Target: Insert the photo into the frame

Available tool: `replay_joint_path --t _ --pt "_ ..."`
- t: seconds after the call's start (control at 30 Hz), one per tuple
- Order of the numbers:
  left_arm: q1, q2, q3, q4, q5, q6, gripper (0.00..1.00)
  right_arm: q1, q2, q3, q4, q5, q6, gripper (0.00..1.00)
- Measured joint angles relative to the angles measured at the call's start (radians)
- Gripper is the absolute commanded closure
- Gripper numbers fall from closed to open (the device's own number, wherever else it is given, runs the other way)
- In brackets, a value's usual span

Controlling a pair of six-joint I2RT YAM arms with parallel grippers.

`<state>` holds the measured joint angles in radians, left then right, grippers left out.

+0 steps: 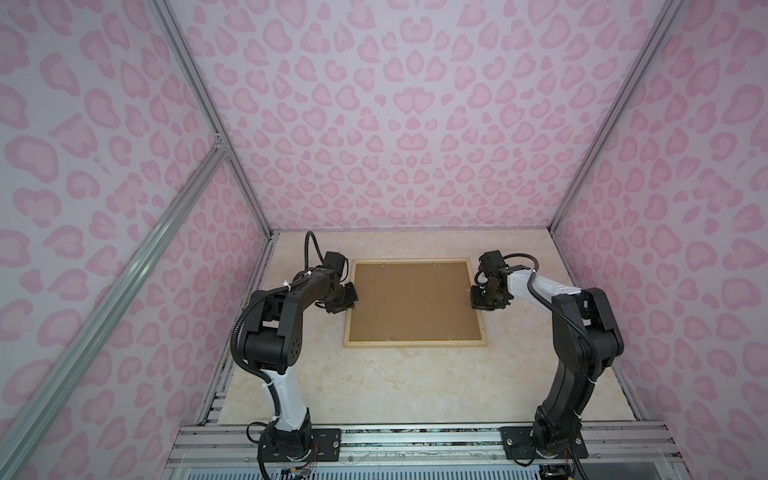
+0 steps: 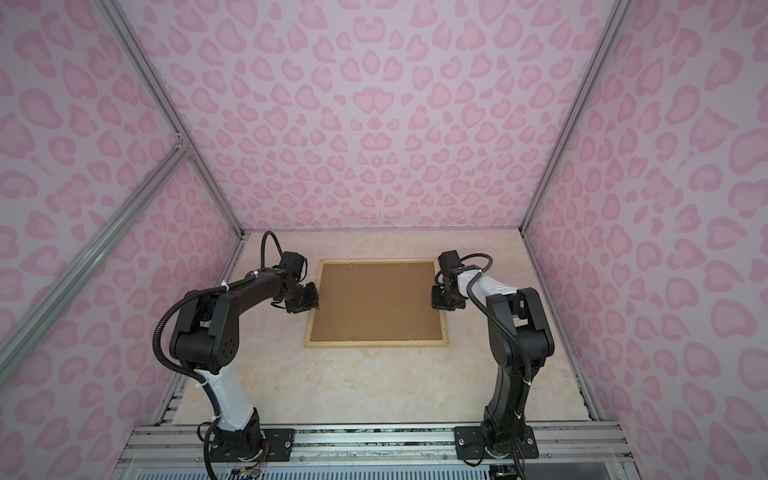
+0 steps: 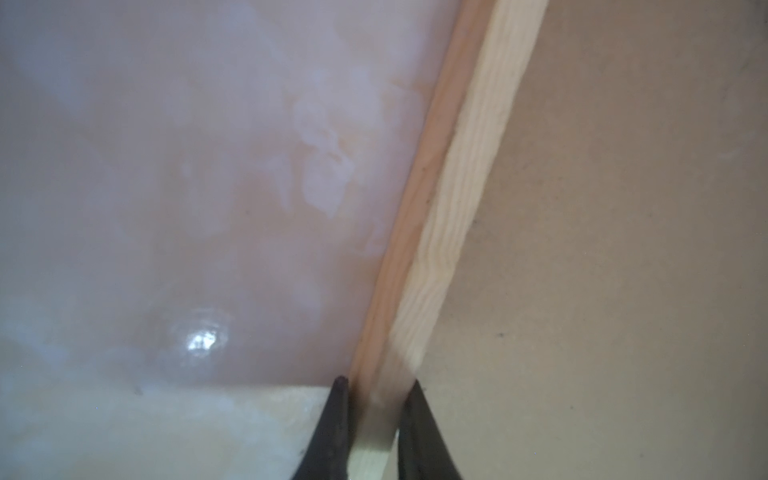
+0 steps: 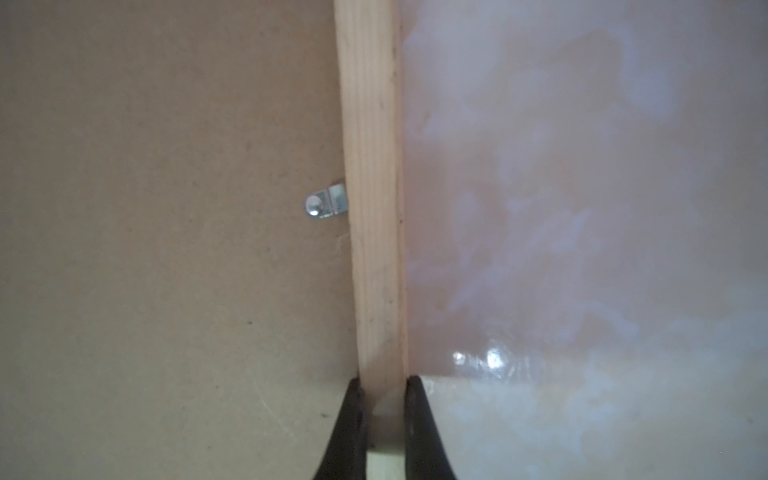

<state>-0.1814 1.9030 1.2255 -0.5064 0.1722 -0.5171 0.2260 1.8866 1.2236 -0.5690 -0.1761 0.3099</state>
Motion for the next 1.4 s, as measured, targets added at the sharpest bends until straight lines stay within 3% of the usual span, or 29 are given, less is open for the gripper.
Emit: replay_joint_path --t 0.2,0.33,0.47,0.73,0.8,0.87,0.97,1.27,1.4 --pt "0.001 -0.011 -0.006 0.005 0.008 0.013 0.86 0.000 0.010 0.013 -0.011 -0.003 0.002 1.00" --pt "0.005 -0.039 -0.004 -0.015 0.020 -0.007 0.37 -0.004 0.015 0.013 -0.012 -0.014 0.006 1.00" --pt "0.004 -0.128 -0.002 -0.006 0.034 -0.036 0.02 -0.007 -0.003 0.001 0.007 -0.042 0.046 1.00" --pt "-0.011 -0.326 -0.024 0.011 -0.025 -0.011 0.03 -0.026 -0.051 0.023 -0.106 -0.066 0.112 1.00" --pt "-0.108 -0.387 -0.114 0.094 -0.150 0.048 0.03 -0.026 -0.055 0.048 -0.150 -0.067 0.135 1.00" --pt "-0.268 -0.521 -0.217 0.119 -0.139 0.155 0.03 -0.026 -0.078 0.070 -0.190 -0.064 0.156 1.00" --pt "-0.356 -0.650 -0.262 0.219 -0.183 0.273 0.03 -0.033 -0.102 0.099 -0.241 -0.061 0.192 1.00" --pt "-0.694 -0.730 -0.359 0.334 -0.248 0.658 0.03 -0.077 -0.148 0.167 -0.377 -0.101 0.285 1.00" --pt "-0.796 -0.740 -0.395 0.359 -0.308 0.803 0.03 -0.091 -0.178 0.171 -0.412 -0.122 0.300 1.00"
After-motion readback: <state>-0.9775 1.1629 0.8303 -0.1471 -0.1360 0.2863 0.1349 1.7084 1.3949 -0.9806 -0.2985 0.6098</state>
